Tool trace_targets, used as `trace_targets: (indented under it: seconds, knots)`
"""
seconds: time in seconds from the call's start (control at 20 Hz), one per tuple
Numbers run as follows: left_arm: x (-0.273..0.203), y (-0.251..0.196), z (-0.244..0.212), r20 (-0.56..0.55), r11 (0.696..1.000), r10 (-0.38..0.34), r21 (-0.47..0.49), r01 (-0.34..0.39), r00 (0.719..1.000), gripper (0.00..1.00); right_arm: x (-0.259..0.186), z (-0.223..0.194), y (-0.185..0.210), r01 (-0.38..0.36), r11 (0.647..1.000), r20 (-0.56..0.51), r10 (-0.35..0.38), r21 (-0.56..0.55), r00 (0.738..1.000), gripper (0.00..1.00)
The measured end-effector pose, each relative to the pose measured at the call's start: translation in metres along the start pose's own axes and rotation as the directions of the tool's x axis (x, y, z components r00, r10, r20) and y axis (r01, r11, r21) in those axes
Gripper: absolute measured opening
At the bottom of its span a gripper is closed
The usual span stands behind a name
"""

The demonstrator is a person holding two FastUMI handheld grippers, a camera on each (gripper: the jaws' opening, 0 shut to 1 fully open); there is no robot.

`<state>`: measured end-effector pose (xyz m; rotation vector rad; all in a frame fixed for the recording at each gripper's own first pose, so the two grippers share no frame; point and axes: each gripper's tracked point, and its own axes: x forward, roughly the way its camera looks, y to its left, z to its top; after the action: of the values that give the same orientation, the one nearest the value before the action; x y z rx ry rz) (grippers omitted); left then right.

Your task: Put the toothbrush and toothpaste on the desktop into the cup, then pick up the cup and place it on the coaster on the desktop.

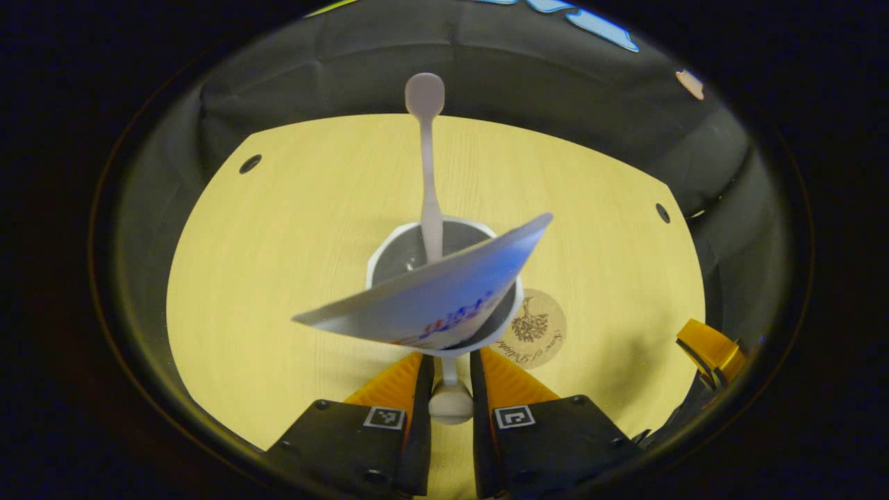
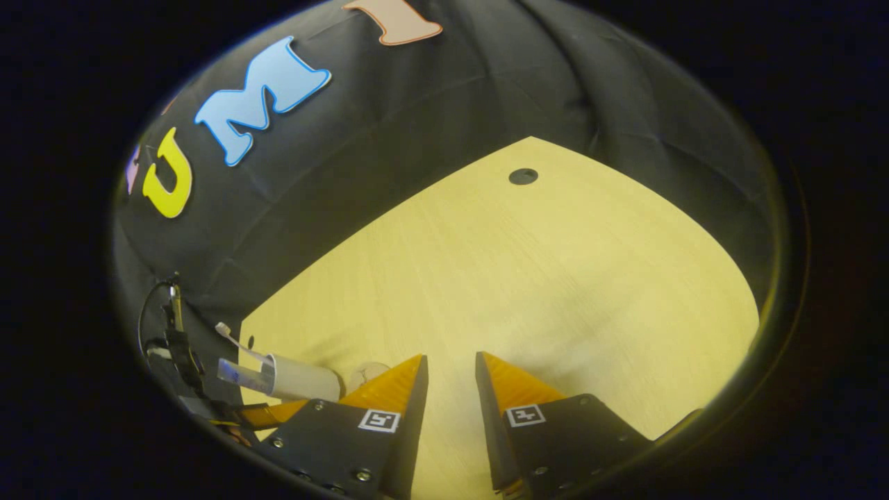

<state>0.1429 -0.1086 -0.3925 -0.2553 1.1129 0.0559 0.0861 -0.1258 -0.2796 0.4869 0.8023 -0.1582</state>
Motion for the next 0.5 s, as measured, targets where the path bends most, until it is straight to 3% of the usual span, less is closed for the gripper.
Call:
trace_targets:
  seconds: [0.5]
  knots:
    - [-0.035, -0.034, -0.007, -0.01, 0.994, -0.057, 0.088, 0.058, 0.998, 0.33, -0.017, 0.005, -0.029, 0.029, 0.998, 0.017, -0.03, 0.053, 0.999, 0.41]
